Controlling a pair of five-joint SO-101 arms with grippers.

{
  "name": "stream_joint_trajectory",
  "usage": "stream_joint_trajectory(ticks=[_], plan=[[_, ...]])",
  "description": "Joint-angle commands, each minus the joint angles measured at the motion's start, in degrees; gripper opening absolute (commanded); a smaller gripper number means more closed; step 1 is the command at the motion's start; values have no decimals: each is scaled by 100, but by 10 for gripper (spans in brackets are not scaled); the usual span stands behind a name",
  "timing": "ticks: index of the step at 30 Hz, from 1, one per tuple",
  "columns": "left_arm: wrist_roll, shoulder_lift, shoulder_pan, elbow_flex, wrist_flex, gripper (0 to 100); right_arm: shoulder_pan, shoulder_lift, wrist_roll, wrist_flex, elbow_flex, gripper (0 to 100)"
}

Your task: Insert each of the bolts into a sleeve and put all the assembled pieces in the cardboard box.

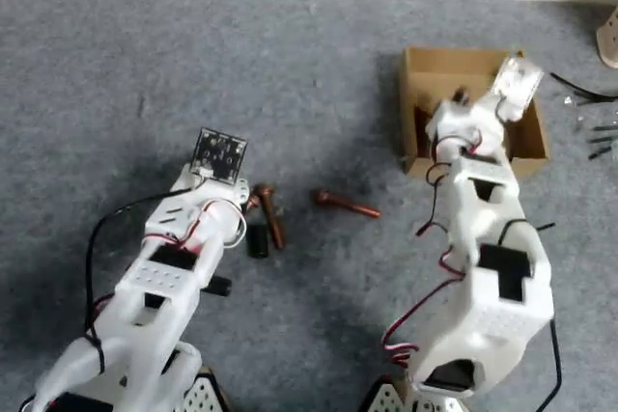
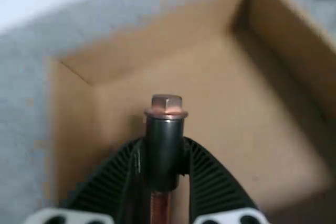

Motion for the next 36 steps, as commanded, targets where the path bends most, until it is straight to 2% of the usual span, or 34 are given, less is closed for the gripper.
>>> stream_joint_trajectory(ticks=[1,6,11,18,22,25,31,36], plan=[[18,48,-84,-321,-132,7,75,136,-62,-233,-532,20],[18,48,-84,-312,-132,7,48,163,-62,-154,-602,79],[18,48,-92,-303,-132,7,22,145,-62,699,-760,115],[9,48,-92,-303,-132,7,-13,92,-88,1121,-1042,149],[18,48,-92,-321,-132,7,-57,-708,-97,1314,-936,149],[18,48,-119,-330,-132,7,-171,-1569,-88,1349,-233,149],[35,48,-418,-356,-132,7,-1015,-3037,9,1112,1262,149],[237,48,-1042,-611,-97,7,-2299,-3776,976,1042,2141,149]])
